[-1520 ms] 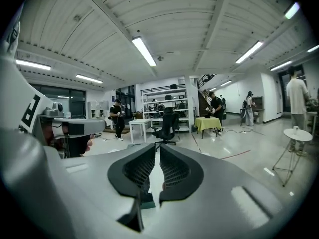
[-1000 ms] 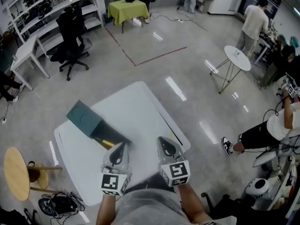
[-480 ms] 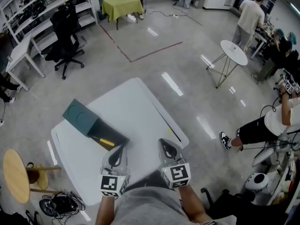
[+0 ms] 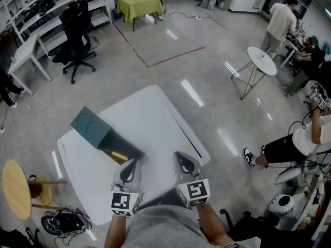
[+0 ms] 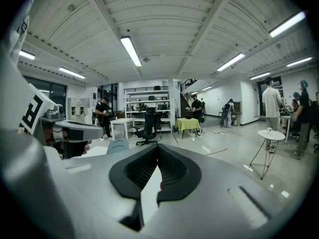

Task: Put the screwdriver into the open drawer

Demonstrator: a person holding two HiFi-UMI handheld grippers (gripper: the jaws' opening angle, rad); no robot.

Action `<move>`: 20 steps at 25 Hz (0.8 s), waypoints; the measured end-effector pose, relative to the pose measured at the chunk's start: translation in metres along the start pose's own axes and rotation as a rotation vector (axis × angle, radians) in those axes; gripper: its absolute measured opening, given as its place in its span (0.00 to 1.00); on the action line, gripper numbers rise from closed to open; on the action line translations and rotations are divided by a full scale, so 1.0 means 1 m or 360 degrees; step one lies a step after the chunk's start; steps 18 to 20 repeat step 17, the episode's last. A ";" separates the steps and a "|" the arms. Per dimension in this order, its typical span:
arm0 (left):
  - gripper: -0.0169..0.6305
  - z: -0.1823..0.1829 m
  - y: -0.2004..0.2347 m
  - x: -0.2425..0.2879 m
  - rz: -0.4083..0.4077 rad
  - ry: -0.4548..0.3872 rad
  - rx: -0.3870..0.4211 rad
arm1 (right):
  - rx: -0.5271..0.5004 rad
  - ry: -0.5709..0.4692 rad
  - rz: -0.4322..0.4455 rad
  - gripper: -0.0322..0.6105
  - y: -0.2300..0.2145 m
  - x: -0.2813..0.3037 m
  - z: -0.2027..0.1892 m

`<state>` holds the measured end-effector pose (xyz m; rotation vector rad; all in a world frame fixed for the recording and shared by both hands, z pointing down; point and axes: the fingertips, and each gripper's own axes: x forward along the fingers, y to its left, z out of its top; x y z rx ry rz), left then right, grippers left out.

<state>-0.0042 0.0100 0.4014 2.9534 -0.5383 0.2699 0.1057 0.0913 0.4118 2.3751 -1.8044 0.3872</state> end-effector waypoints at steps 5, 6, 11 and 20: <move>0.04 0.001 0.003 0.002 0.0009 0.0002 -0.0008 | -0.0004 0.0007 0.0010 0.05 0.001 0.004 0.000; 0.04 0.001 0.003 0.003 0.0010 0.0005 -0.0011 | -0.0004 0.0008 0.0011 0.05 0.001 0.004 0.001; 0.04 0.000 0.003 0.005 0.0008 0.0014 -0.0013 | 0.0002 0.0014 0.0013 0.05 0.000 0.006 0.000; 0.04 -0.004 0.002 0.007 0.0005 0.0022 -0.0018 | -0.0001 0.0019 0.0011 0.05 -0.002 0.007 -0.002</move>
